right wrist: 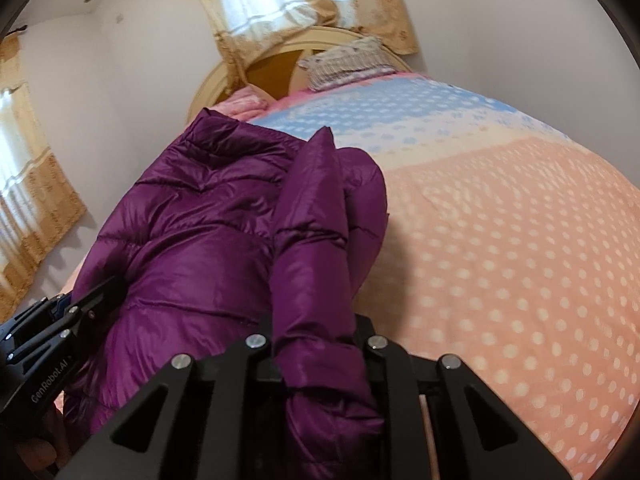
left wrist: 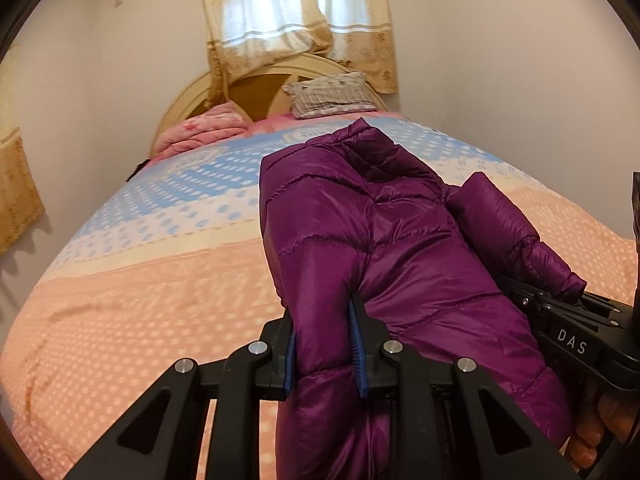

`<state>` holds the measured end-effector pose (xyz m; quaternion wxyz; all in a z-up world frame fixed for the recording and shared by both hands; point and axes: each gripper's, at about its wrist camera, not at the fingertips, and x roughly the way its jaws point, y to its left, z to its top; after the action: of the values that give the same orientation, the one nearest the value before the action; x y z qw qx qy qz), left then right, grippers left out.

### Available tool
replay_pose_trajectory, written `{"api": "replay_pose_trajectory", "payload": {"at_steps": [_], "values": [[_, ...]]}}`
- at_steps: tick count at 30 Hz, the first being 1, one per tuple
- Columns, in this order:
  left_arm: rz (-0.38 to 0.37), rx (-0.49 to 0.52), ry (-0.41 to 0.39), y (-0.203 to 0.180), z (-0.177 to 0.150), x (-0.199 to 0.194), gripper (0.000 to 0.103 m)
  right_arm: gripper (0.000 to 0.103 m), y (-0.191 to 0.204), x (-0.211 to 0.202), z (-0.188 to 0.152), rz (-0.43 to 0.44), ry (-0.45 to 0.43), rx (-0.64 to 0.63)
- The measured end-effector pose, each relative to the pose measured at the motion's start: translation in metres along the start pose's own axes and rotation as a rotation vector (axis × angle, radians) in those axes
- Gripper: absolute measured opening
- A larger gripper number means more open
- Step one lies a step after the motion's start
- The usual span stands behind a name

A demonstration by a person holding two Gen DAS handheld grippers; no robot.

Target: Fold large clothes

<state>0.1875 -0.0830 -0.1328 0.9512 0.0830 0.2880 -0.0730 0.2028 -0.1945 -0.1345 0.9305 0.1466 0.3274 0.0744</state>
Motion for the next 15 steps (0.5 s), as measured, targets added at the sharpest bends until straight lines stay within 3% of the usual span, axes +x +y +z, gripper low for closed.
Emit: {"api": "replay_pose_trajectory", "payload": {"at_steps": [15], "values": [[0.128, -0.105, -0.027, 0.089, -0.016, -0.043, 0.023, 0.020, 0.088, 0.010, 0.005, 0.140, 0.011, -0.150]]}}
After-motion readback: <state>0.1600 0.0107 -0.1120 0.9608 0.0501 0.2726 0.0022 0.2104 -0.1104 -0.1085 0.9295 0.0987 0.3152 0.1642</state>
